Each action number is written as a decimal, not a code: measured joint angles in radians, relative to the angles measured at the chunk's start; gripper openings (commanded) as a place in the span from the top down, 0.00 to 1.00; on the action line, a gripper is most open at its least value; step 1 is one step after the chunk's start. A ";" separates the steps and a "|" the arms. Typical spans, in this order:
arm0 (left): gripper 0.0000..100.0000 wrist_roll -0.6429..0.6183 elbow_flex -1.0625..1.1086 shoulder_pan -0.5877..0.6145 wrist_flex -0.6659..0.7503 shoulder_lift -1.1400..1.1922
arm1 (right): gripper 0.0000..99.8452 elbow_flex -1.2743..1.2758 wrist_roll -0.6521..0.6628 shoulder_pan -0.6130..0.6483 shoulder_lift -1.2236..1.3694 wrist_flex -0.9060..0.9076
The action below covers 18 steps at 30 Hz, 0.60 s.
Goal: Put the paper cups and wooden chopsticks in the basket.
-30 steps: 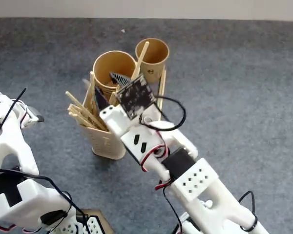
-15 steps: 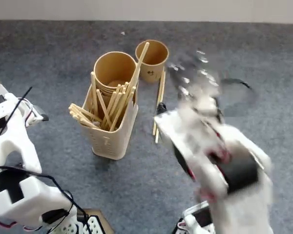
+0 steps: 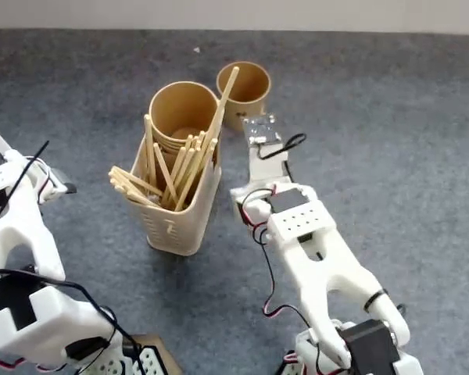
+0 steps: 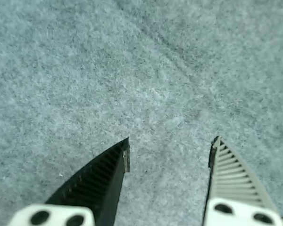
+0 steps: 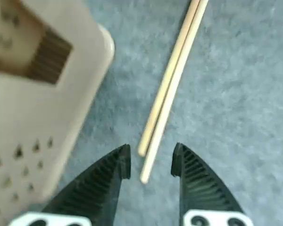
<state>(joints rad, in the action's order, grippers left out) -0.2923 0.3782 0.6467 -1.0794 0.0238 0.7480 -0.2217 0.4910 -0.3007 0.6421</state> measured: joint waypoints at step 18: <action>0.71 0.000 0.000 0.000 0.000 0.000 | 0.85 -0.104 -0.020 0.000 0.371 -0.167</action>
<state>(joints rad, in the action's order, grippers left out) -0.2923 0.3782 0.6467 -1.0794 0.0238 0.6437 -0.2417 0.4910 0.0706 0.4749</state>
